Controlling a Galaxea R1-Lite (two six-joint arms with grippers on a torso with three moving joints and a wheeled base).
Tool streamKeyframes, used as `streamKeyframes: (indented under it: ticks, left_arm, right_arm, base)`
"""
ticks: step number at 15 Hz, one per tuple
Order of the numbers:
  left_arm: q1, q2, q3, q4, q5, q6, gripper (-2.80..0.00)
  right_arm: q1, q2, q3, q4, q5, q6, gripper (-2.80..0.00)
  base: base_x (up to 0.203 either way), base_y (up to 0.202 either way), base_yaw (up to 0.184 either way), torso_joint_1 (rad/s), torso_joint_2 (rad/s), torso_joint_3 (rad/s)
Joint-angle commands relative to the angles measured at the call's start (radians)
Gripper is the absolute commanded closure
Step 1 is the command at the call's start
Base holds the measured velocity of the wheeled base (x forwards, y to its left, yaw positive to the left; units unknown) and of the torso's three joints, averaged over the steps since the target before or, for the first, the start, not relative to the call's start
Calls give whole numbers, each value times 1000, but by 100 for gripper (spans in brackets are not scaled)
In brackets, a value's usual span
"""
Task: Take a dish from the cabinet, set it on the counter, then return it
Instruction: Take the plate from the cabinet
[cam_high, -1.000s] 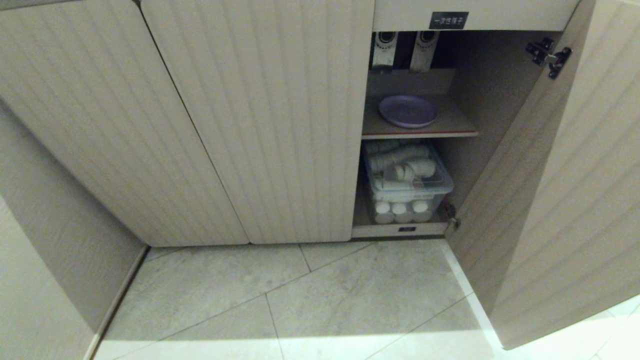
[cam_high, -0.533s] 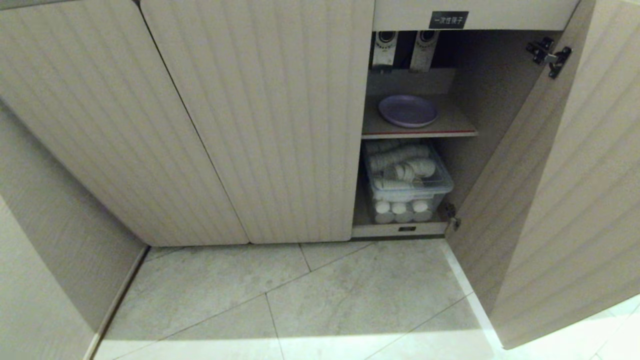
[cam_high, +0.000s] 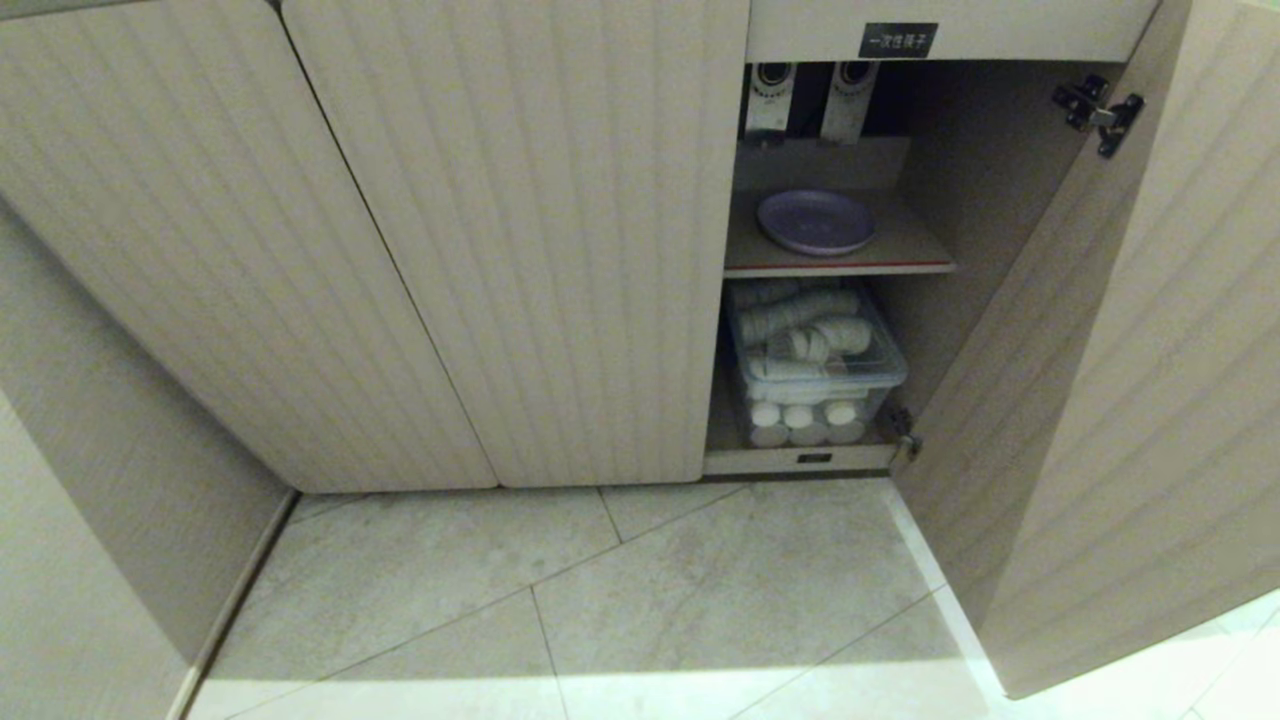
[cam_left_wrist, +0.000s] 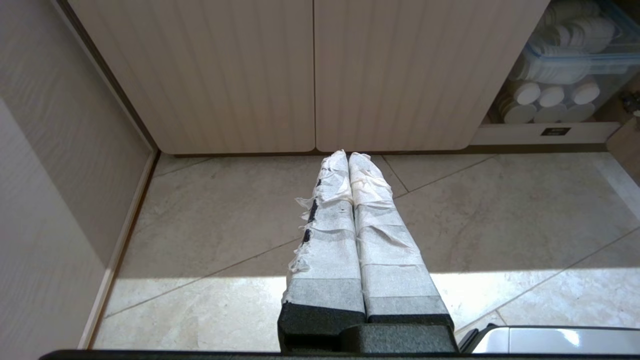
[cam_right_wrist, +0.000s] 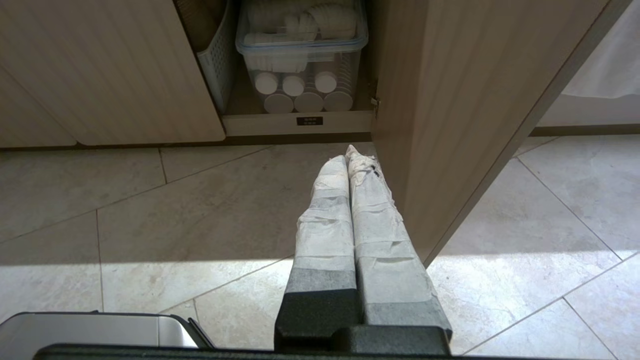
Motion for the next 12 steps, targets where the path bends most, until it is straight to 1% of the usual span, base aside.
streamKeyframes:
  ticks: [1, 12]
  left_arm:
    - [0, 0, 0, 0, 0, 0, 0]
    - [0, 0, 0, 0, 1, 0, 0]
  right_arm:
    - [0, 1, 0, 0, 0, 0, 0]
    - [0, 1, 0, 0, 0, 0, 0]
  base:
    - [0, 0, 0, 0, 0, 0]
    - [0, 0, 0, 0, 0, 0]
